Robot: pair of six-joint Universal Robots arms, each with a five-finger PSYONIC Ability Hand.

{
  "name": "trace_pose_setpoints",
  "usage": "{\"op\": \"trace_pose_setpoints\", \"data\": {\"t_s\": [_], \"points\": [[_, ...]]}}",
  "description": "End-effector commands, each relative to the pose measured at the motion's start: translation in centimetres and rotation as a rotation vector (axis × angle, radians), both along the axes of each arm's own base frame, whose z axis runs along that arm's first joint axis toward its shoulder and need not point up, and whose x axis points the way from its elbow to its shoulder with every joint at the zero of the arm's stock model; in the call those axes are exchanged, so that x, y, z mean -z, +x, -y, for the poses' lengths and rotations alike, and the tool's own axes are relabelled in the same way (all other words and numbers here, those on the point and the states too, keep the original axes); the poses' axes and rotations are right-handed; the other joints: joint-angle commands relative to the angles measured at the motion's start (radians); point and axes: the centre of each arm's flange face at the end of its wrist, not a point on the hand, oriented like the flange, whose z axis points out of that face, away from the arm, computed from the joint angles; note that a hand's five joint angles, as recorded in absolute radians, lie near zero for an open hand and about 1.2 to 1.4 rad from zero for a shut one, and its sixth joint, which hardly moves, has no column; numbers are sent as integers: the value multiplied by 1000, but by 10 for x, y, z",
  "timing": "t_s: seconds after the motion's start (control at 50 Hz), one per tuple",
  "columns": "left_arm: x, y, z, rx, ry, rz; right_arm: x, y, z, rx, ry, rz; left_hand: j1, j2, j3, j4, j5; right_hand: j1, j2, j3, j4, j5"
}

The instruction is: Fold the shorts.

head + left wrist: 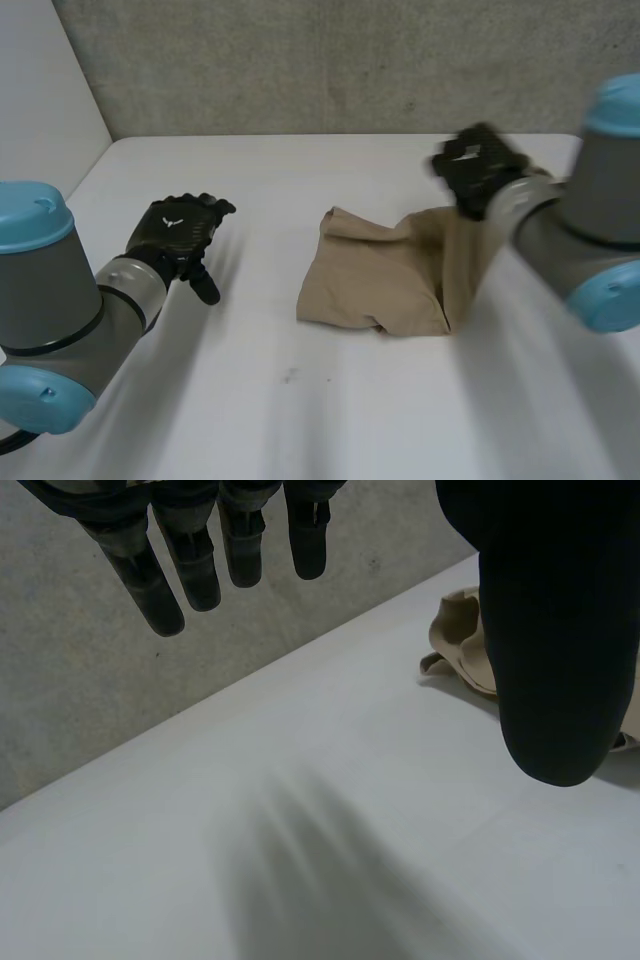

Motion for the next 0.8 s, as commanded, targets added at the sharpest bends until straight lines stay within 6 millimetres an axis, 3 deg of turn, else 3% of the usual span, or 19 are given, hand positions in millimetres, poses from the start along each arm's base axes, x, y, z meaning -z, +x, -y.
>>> {"op": "trace_pose_setpoints", "data": {"t_s": [0.02, 0.04, 0.08, 0.1, 0.12, 0.14, 0.2, 0.24, 0.26, 0.28, 0.32, 0.36, 0.42, 0.48, 0.5, 0.58, 0.64, 0.74, 0.8], "points": [[2, 0, -1, 1, 5, 3, 50, 81, -71, -424, 32, -118, -19, -16, -27, -18, -34, 431, 221, 207, 207, 253], [2, -1, -2, 4, 5, 3, 79, 90, -87, -490, 73, -200, -19, -16, -27, -18, -34, 431, 221, 207, 207, 253], [1, -2, -2, 7, 4, 2, 93, 93, -92, -508, 84, -252, -22, -19, -30, -21, -36, 190, -20, -34, -34, 12], [1, -2, -2, 7, 4, 2, 97, 94, -91, -504, 81, -271, -22, -19, -30, -21, -36, -41, -251, -265, -265, -219], [0, -3, -2, 11, -2, 4, 100, 95, -87, -481, 69, -290, -24, -22, -33, -24, -39, -541, -751, -765, -764, -718], [-1, -4, -1, 13, -8, 2, 98, 96, -85, -462, 57, -291, -25, -22, -33, -24, -39, -778, -988, -1002, -1002, -956], [-7, -7, 4, 15, -39, -8, 79, 98, -69, -363, -1, -230, -22, -19, -30, -21, -37, -791, -1001, -1015, -1014, -969], [-15, -11, 9, 19, -75, -24, 56, 97, -64, -326, -33, -144, -19, -16, -27, -18, -34, -791, -1001, -1015, -1014, -969], [-25, -15, 14, 23, -116, -44, 29, 93, -64, -299, -38, -28, -19, -16, -27, -18, -34, -791, -1001, -1015, -1014, -969], [-30, -17, 17, 26, -135, -56, 18, 90, -64, -282, -27, 37, -16, -13, -24, -15, -31, -791, -1001, -1015, -1014, -969], [-41, -24, 19, 41, -176, -77, 8, 86, -65, -266, -5, 97, -13, -10, -21, -12, -28, -791, -1001, -1015, -1014, -969], [-55, -39, 21, 70, -227, -108, -3, 76, -61, -229, 49, 209, -10, -7, -18, -9, -25, -791, -1001, -1015, -1014, -969], [-62, -57, 22, 108, -261, -137, -18, 38, -40, -91, 204, 455, -10, -7, -18, -9, -25, -791, -1001, -1015, -1014, -969], [-66, -77, 19, 152, -274, -169, -19, 31, -36, -68, 220, 484, -4, -1, -12, -3, -19, -791, -1001, -1015, -1014, -969], [-64, -96, 15, 196, -271, -200, -18, 20, -29, -28, 250, 522, 11, 13, 2, 12, -4, -791, -1001, -1015, -1014, -969], [-59, -114, 12, 232, -261, -221, -8, -7, -10, 60, 306, 562, 14, 16, 5, 15, -1, -791, -1001, -1015, -1014, -969], [-41, -144, 7, 294, -244, -235, 0, -13, -2, 67, 349, 556, 43, 46, 34, 44, 28, -791, -1001, -1015, -1014, -969], [-21, -156, 10, 308, -213, -219, 28, -14, 14, 93, 432, 533, 69, 72, 61, 70, 55, -791, -1001, -1015, -1014, -969], [15, -159, 14, 304, -122, -162, 55, -11, 22, 117, 511, 499, 81, 84, 73, 82, 66, -791, -1001, -1015, -1014, -969]]}}
